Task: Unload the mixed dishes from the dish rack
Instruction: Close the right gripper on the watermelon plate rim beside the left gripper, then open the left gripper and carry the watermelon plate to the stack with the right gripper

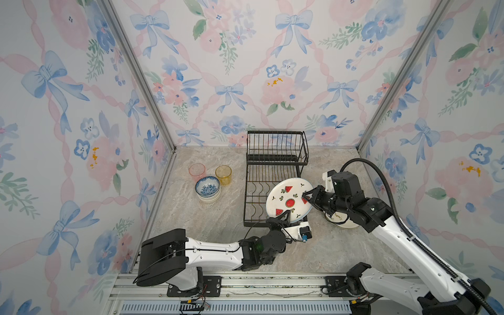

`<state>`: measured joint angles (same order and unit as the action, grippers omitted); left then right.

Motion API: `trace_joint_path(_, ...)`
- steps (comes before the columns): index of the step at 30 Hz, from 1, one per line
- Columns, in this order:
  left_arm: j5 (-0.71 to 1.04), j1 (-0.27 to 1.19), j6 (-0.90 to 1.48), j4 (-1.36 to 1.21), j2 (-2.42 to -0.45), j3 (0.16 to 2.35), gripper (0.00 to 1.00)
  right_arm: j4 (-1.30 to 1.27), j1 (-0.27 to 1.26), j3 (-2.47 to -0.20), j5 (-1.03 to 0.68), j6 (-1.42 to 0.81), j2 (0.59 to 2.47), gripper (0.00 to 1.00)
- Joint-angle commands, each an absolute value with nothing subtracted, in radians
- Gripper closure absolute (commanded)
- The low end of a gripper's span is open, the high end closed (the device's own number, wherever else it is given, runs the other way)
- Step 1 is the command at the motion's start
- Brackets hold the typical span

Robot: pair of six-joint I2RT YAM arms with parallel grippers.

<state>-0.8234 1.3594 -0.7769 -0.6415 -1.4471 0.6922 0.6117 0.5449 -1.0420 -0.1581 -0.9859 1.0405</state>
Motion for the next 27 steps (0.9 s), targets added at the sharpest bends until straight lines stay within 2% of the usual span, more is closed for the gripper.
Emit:
trace_joint_path(1, -0.817, 1.364, -0.775, -0.758, -1.443, 0.723, 1.00, 0.576, 0.551, -1.048, -0.211, -0.956, 1.021, 0.87)
trace_joint_path(7, -0.825, 1.363, -0.778, -0.783, -1.447, 0.709, 0.98, 0.576, 0.534, -1.042, -0.218, -0.956, 1.018, 0.99)
trace_joint_path(8, -0.829, 1.363, -0.777, -0.788, -1.450, 0.709, 0.86, 0.580, 0.530, -1.043, -0.219, -0.957, 1.016, 1.00)
trace_joint_path(10, -0.830, 1.363, -0.775, -0.790, -1.453, 0.708, 0.72, 0.585, 0.521, -1.039, -0.220, -0.960, 1.012, 1.00)
trace_joint_path(11, -0.831, 1.363, -0.774, -0.792, -1.454, 0.707, 0.59, 0.583, 0.515, -1.036, -0.222, -0.960, 1.008, 1.00)
trace_joint_path(12, -0.831, 1.364, -0.772, -0.792, -1.455, 0.706, 0.44, 0.583, 0.510, -1.031, -0.223, -0.964, 1.005, 1.00)
trace_joint_path(13, -0.832, 1.364, -0.770, -0.793, -1.456, 0.707, 0.20, 0.582, 0.505, -1.027, -0.226, -0.966, 1.000, 1.00)
trace_joint_path(14, -0.837, 1.363, -0.769, -0.800, -1.457, 0.704, 0.02, 0.582, 0.498, -1.022, -0.228, -0.964, 0.997, 1.00)
trace_joint_path(22, -0.842, 1.364, -0.730, -0.838, -1.421, 0.669, 0.02, 0.607, 0.427, -0.986, -0.227, -0.961, 0.965, 1.00)
trace_joint_path(27, -0.806, 1.362, -0.673, -0.837, -1.355, 0.631, 0.02, 0.584, 0.292, -0.923, -0.304, -0.954, 0.937, 1.00)
